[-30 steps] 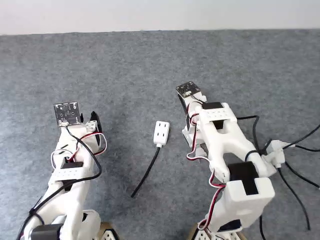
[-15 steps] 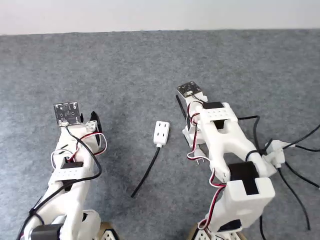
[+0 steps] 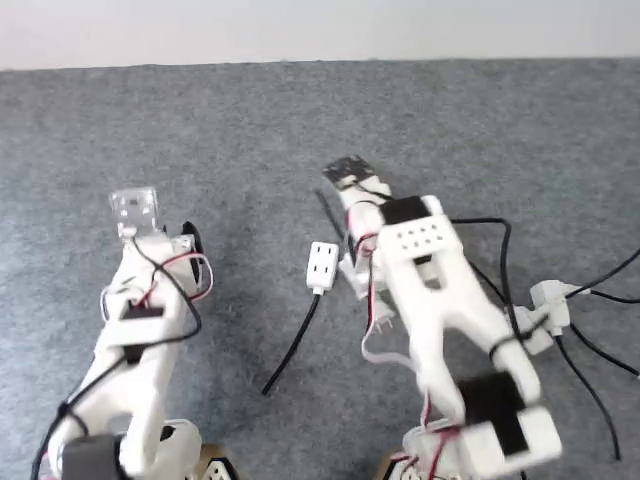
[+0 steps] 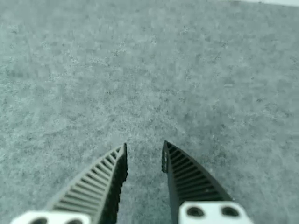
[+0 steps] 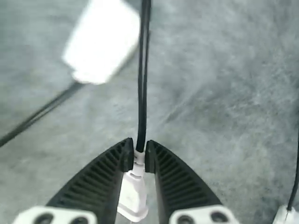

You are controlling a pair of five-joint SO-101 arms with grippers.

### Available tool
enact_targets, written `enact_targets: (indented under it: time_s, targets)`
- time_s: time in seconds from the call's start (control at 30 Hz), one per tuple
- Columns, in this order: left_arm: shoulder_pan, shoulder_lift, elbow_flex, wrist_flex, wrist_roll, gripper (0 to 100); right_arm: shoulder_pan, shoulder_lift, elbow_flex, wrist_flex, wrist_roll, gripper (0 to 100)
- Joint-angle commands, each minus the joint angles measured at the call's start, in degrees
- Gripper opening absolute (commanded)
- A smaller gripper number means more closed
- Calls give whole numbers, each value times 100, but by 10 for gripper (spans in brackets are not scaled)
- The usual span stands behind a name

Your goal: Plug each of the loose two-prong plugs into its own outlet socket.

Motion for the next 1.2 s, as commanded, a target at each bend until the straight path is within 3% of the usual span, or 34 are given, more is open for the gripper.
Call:
enact_targets:
  time_s: [0.0,0.17,0.33,0.47,0.7,0.93,1.17]
  targets:
    - [-35,668,-1270,932,88,114,-505,-1121,-255,453,-193,8]
    - [79,1688,-2712,2303,105,9,-971,-2035,-255,699,-352,8]
    - [510,2462,-3749,3446,105,13,-1182,-2475,-246,699,-343,8]
    - [941,2875,-4286,3912,273,13,-1534,-2554,-70,629,-343,8]
    - [1873,2945,-4409,4018,457,13,-1771,-2501,281,286,-334,8]
    - [2312,1881,-3644,3974,448,13,-1631,-2492,677,-136,-167,8]
    - [2347,686,-2202,2901,-105,13,-1543,-2492,721,-154,-26,8]
